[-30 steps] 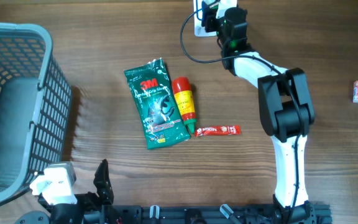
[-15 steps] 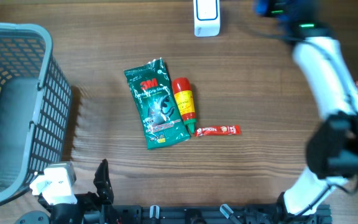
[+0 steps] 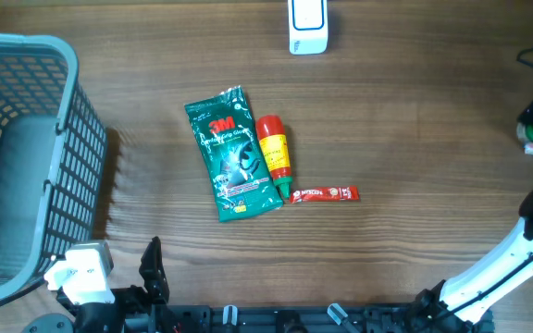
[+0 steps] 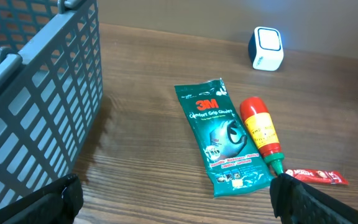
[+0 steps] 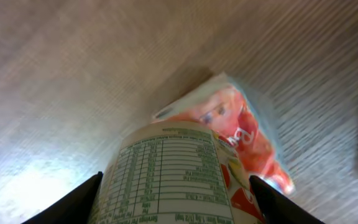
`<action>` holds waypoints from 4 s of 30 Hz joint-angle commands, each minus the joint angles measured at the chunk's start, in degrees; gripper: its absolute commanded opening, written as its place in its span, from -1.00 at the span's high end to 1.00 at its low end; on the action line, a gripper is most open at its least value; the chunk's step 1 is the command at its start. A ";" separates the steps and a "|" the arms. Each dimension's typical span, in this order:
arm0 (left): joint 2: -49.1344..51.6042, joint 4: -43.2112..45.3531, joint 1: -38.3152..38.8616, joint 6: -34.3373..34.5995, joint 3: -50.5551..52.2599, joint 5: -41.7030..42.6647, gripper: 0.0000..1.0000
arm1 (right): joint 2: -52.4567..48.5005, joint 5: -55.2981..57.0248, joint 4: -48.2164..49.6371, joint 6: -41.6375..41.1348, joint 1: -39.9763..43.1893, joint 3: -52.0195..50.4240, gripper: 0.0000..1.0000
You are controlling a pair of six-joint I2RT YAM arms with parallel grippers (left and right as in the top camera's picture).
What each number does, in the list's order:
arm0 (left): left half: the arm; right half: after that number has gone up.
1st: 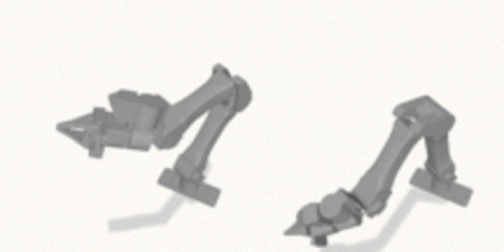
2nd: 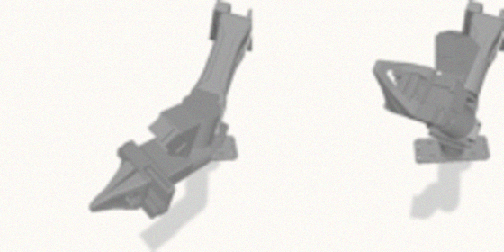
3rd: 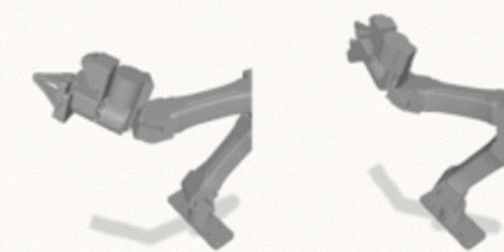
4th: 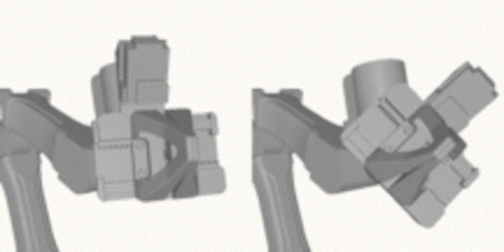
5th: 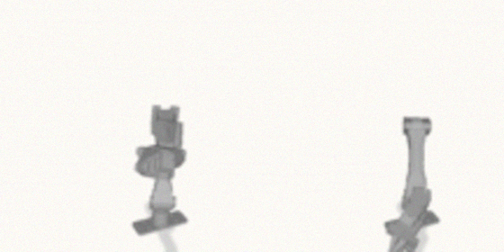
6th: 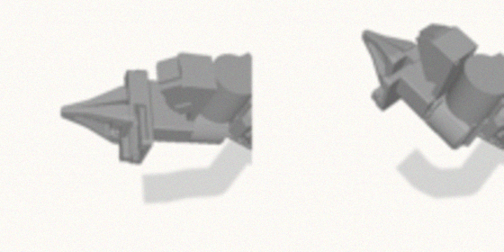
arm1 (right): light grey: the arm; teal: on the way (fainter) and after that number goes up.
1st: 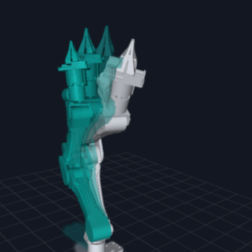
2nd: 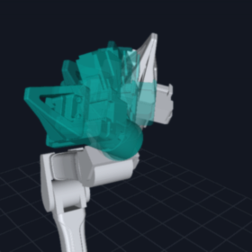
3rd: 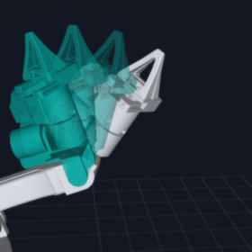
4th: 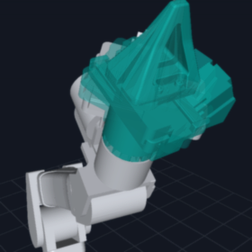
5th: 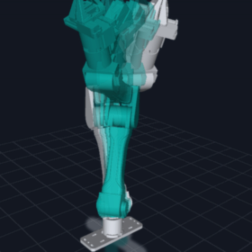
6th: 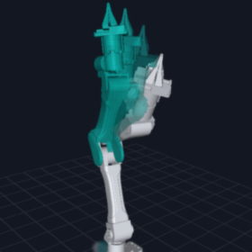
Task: Scan the item barcode
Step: 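Carry jar to right table edge beside red-white box, then move right gripper over red sriracha bottle and grasp it, then lift sriracha bottle with right gripper and pull it toward table front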
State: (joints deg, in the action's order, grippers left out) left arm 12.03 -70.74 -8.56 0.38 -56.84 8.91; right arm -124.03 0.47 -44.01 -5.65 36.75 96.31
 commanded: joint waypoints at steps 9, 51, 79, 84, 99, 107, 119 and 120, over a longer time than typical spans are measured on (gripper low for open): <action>-0.35 0.20 -0.31 0.76 -0.04 0.70 -1.00 | 1.62 -8.13 0.33 -2.08 -0.09 0.13 -0.31; -0.35 0.20 -0.31 0.74 -0.04 0.70 -1.00 | 26.40 -37.11 -11.41 -8.04 -35.95 -1.38 -0.99; -0.35 0.20 -0.31 0.76 -0.04 0.70 -1.00 | 11.23 18.16 23.89 -15.82 -76.74 -28.59 -0.83; -0.35 0.20 -0.31 0.76 -0.04 0.68 -1.00 | 11.32 18.10 22.12 -19.93 -74.51 -28.50 -0.84; -0.35 0.20 -0.31 0.76 -0.04 0.70 -1.00 | 17.49 6.99 7.30 -29.86 -62.47 -26.38 -0.56; -0.35 0.20 -0.31 0.76 -0.04 0.70 -1.00 | 19.56 -1.38 5.88 -29.64 -60.83 -26.47 -0.47; -0.35 0.20 -0.31 0.76 -0.04 0.68 -1.00 | 19.47 16.92 -7.67 -37.35 -59.08 -26.47 -0.21; -0.35 0.20 -0.31 0.76 -0.04 0.70 -1.00 | 19.47 17.64 -7.98 -37.68 -58.73 -26.47 -0.22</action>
State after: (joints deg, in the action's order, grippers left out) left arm 12.03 -70.74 -8.56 0.38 -56.84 8.91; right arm -105.65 10.00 -50.41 -38.74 -23.44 69.14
